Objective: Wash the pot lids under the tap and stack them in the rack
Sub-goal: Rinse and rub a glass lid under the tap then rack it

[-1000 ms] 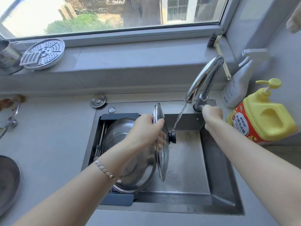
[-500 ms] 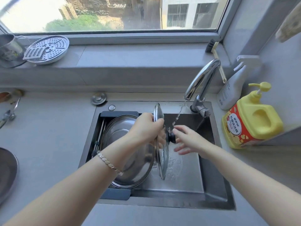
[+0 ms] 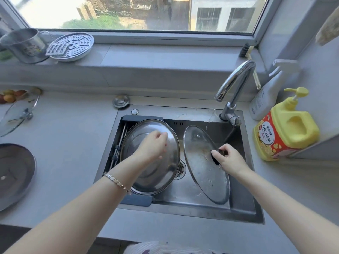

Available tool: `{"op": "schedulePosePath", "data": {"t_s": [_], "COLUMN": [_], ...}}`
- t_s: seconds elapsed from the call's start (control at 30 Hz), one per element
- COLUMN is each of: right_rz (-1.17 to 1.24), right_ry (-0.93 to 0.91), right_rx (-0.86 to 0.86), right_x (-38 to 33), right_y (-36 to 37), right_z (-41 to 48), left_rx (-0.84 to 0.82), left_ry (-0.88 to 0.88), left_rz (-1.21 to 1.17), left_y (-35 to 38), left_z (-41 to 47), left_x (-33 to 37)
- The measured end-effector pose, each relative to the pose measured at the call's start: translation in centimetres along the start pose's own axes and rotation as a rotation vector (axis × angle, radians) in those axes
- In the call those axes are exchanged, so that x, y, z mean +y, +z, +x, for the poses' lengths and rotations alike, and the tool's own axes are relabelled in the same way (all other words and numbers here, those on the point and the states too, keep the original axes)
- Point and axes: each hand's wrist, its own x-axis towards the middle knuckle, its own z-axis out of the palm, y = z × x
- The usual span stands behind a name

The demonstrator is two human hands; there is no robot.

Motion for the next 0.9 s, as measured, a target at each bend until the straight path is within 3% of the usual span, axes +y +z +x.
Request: {"op": "schedulePosePath", "data": {"t_s": [0.23, 0.6, 0.9], "right_rz": [-0.191, -0.764, -0.964], "right_ry": [0.024, -0.408, -0.401], "right_rx": [-0.055, -0.047, -0.154], "right_x": [-2.1, -12.7, -13.4], "right_y": [2.7, 13.9, 25.1], "right_z": [-1.6, -1.8, 1.7], "left_rx": [0.083, 0.208, 0.184], "left_ry": [-0.168, -0.26, -0.27], "left_rz": [-0.026, -0.118, -0.113], "left_y": [-3.9, -10.2, -14.4], "left_z": [-1.1, -1.5, -0.2], "left_x": [-6.0, -12.5, -15.7]}}
